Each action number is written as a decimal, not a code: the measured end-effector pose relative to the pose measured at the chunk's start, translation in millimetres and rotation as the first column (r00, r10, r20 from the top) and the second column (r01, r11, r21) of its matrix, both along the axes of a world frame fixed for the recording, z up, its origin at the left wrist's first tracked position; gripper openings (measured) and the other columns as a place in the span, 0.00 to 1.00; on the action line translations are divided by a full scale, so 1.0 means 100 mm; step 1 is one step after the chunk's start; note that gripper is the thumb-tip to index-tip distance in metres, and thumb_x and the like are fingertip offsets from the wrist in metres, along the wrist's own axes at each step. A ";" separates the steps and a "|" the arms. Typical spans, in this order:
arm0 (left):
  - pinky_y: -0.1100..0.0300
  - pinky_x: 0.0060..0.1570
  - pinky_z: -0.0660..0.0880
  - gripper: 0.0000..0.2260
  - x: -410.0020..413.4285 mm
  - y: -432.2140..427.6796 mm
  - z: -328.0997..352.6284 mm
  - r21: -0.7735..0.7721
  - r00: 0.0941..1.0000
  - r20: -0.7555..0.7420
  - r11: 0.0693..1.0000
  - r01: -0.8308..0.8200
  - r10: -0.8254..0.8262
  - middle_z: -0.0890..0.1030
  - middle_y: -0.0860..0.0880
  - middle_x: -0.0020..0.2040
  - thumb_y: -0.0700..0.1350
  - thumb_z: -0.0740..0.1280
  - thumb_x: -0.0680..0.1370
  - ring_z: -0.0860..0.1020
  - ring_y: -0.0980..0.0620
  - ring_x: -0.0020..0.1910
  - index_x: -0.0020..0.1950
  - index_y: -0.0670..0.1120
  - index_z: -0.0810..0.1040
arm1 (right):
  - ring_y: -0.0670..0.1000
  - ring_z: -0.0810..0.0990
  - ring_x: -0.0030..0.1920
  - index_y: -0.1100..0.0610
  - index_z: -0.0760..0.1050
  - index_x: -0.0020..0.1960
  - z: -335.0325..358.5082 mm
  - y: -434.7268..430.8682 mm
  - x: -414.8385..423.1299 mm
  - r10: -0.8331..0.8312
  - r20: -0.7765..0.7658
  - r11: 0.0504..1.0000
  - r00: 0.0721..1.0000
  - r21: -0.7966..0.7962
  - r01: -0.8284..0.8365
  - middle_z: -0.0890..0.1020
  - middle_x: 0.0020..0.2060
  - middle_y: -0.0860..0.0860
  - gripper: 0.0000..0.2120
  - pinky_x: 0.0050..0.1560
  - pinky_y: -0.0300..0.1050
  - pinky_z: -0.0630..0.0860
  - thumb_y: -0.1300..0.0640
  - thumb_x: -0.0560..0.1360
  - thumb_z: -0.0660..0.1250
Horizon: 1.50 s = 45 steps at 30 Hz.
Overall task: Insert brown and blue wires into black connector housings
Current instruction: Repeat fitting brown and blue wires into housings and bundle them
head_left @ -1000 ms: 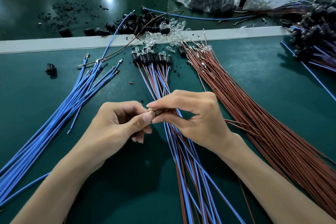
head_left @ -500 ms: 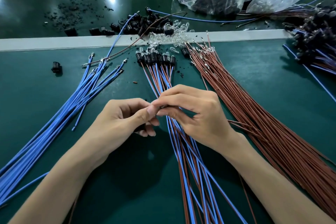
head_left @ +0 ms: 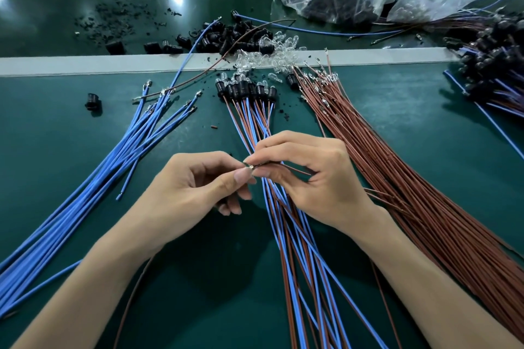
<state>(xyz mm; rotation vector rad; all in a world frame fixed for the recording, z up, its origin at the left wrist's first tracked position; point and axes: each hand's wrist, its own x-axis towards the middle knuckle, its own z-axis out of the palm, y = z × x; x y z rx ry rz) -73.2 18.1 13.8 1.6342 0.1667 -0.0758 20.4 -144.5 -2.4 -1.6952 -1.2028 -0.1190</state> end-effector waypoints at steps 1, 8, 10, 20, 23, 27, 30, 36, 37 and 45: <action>0.66 0.31 0.74 0.10 0.00 0.01 0.01 -0.005 1.000 -0.008 1.000 0.006 -0.006 0.82 0.45 0.35 0.48 0.67 0.70 0.79 0.52 0.31 0.42 0.43 0.82 | 0.49 0.81 0.43 0.66 0.81 0.47 0.01 -0.01 0.01 -0.006 0.001 1.000 1.000 0.000 0.006 0.83 0.42 0.57 0.07 0.48 0.36 0.77 0.70 0.69 0.72; 0.68 0.36 0.76 0.18 0.00 0.12 0.02 0.084 0.988 -0.140 0.994 0.077 -0.064 0.84 0.45 0.40 0.56 0.67 0.66 0.82 0.51 0.35 0.46 0.44 0.81 | 0.48 0.81 0.42 0.65 0.82 0.47 0.01 -0.03 0.04 -0.073 0.008 0.997 0.997 -0.015 0.073 0.83 0.42 0.55 0.06 0.48 0.34 0.76 0.68 0.69 0.73; 0.68 0.34 0.76 0.19 0.00 0.14 0.04 0.095 0.983 -0.173 0.992 0.080 -0.063 0.84 0.44 0.38 0.56 0.67 0.66 0.82 0.51 0.34 0.44 0.42 0.82 | 0.48 0.81 0.42 0.65 0.82 0.47 0.01 -0.04 0.05 -0.086 0.008 0.996 0.996 -0.006 0.086 0.83 0.41 0.55 0.06 0.48 0.34 0.75 0.68 0.69 0.73; 0.68 0.31 0.74 0.15 -0.02 0.32 0.09 0.122 0.970 -0.236 0.988 0.094 -0.063 0.83 0.42 0.34 0.54 0.68 0.66 0.80 0.51 0.30 0.37 0.42 0.83 | 0.45 0.81 0.44 0.64 0.81 0.48 0.01 -0.07 0.09 -0.131 -0.065 0.990 0.989 0.048 0.135 0.81 0.43 0.51 0.06 0.48 0.33 0.75 0.67 0.70 0.72; 0.67 0.32 0.74 0.13 -0.03 0.33 0.09 0.098 0.982 -0.172 0.990 0.100 -0.082 0.82 0.43 0.34 0.53 0.67 0.69 0.80 0.51 0.30 0.38 0.43 0.82 | 0.45 0.81 0.44 0.63 0.81 0.49 0.01 -0.08 0.09 -0.132 -0.091 0.989 0.987 0.058 0.138 0.81 0.43 0.51 0.07 0.48 0.34 0.76 0.67 0.71 0.71; 0.67 0.32 0.74 0.13 -0.03 0.31 0.09 0.096 0.987 -0.142 0.991 0.095 -0.081 0.83 0.44 0.35 0.55 0.66 0.69 0.81 0.51 0.31 0.39 0.46 0.82 | 0.44 0.81 0.44 0.62 0.80 0.49 0.01 -0.07 0.09 -0.132 -0.100 0.988 0.986 0.065 0.139 0.81 0.43 0.50 0.08 0.48 0.34 0.76 0.67 0.71 0.72; 0.67 0.32 0.75 0.19 0.00 0.27 0.06 0.069 0.980 -0.179 0.992 0.102 -0.089 0.83 0.44 0.35 0.59 0.63 0.68 0.81 0.51 0.31 0.41 0.44 0.83 | 0.43 0.81 0.44 0.60 0.79 0.50 0.01 -0.07 0.09 -0.123 -0.109 0.989 0.986 0.067 0.131 0.81 0.43 0.49 0.09 0.48 0.34 0.76 0.67 0.71 0.72; 0.68 0.29 0.73 0.16 0.01 0.18 0.03 0.024 0.988 -0.139 0.998 0.065 -0.061 0.82 0.45 0.32 0.56 0.66 0.68 0.79 0.52 0.29 0.37 0.43 0.81 | 0.43 0.81 0.45 0.59 0.79 0.50 0.01 -0.07 0.09 -0.113 -0.150 0.988 0.982 0.088 0.127 0.81 0.43 0.48 0.09 0.48 0.33 0.75 0.67 0.71 0.71; 0.68 0.29 0.73 0.14 0.02 0.17 0.03 0.020 0.993 -0.112 0.999 0.035 -0.032 0.81 0.45 0.31 0.53 0.67 0.67 0.78 0.52 0.28 0.36 0.42 0.81 | 0.42 0.81 0.45 0.59 0.79 0.50 0.02 -0.07 0.10 -0.112 -0.162 0.987 0.980 0.093 0.128 0.81 0.44 0.48 0.09 0.48 0.33 0.75 0.66 0.71 0.71; 0.66 0.30 0.74 0.11 0.01 0.14 0.04 0.028 0.998 -0.063 0.999 -0.016 0.018 0.81 0.46 0.32 0.51 0.67 0.69 0.78 0.53 0.28 0.36 0.44 0.80 | 0.41 0.81 0.45 0.58 0.79 0.50 0.03 -0.08 0.12 -0.111 -0.200 0.985 0.974 0.105 0.134 0.81 0.44 0.47 0.08 0.48 0.32 0.75 0.65 0.71 0.71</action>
